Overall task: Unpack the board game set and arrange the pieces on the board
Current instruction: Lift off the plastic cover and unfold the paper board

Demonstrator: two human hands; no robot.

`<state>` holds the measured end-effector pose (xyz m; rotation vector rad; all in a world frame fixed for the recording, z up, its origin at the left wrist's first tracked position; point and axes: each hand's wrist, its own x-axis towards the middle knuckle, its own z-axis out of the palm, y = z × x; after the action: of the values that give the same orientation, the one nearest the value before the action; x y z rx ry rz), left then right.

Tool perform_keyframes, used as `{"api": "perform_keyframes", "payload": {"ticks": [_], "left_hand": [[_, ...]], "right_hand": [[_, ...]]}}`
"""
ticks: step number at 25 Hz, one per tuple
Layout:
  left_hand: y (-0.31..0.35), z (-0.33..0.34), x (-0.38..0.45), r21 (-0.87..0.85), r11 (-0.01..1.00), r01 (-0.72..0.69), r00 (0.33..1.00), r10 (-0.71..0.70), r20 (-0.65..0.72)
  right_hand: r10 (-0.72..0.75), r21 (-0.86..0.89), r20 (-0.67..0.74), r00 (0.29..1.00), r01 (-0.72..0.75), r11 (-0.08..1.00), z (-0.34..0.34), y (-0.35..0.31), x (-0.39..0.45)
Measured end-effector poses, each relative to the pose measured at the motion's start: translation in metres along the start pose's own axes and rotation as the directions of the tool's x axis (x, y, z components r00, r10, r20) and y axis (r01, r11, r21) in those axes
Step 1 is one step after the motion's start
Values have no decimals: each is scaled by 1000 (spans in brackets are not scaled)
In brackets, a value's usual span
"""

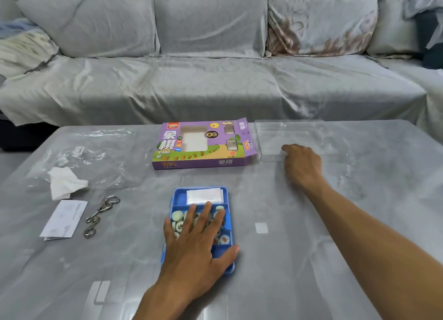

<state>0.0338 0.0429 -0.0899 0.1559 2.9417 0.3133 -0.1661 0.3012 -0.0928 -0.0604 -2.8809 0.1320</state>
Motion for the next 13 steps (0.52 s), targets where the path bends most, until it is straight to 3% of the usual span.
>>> {"api": "perform_keyframes", "payload": {"ticks": [4, 7, 10, 13], "left_hand": [[2, 0, -1, -32, 999, 6, 1000, -5, 9], [-1, -2, -2, -48, 998, -28, 1000, 28, 13], [1, -5, -4, -56, 992, -109, 994, 111, 26], [9, -14, -17, -154, 951, -266, 953, 284, 106]], "right_hand": [[4, 51, 26, 1000, -6, 999, -4, 0, -5], [50, 227, 18, 999, -53, 972, -24, -11, -39], [-96, 323, 54, 994, 74, 944, -48, -25, -106], [-307, 371, 61, 950, 264, 890, -70, -33, -182]]}}
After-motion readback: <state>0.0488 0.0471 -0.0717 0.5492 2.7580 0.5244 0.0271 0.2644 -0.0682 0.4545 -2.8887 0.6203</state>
